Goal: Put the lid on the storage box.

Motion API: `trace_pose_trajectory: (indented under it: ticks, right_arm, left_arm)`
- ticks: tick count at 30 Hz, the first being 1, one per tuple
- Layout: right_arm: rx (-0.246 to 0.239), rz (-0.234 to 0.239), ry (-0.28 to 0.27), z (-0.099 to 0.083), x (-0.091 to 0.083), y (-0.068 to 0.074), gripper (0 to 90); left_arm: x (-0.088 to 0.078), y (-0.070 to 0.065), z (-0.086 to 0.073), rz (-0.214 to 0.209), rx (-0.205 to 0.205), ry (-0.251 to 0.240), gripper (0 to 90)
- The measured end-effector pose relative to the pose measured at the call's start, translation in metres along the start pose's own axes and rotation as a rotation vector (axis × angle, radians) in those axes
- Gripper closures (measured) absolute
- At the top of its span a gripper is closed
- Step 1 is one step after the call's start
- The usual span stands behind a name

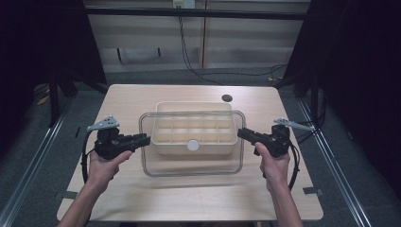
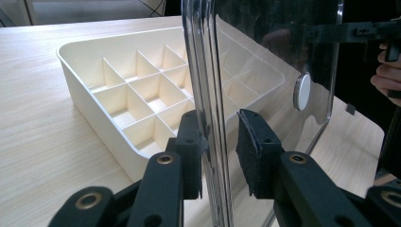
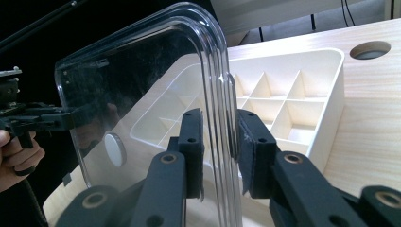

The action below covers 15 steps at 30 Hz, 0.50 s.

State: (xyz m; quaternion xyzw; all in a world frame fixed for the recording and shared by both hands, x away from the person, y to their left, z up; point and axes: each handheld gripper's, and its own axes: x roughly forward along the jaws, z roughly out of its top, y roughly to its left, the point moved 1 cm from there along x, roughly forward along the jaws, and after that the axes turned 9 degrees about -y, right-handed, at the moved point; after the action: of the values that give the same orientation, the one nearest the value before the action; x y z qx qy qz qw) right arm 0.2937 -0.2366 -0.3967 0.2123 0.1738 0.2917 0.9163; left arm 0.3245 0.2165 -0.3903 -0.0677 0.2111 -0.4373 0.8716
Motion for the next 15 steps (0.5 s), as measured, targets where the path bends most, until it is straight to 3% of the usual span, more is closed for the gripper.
trace_pose_trajectory:
  ticks: [15]
  right_arm:
    - [-0.003, -0.007, -0.032, 0.022, 0.009, -0.003, 73.1]
  left_arm:
    - [0.007, 0.004, 0.029, 0.007, 0.026, -0.021, 71.2]
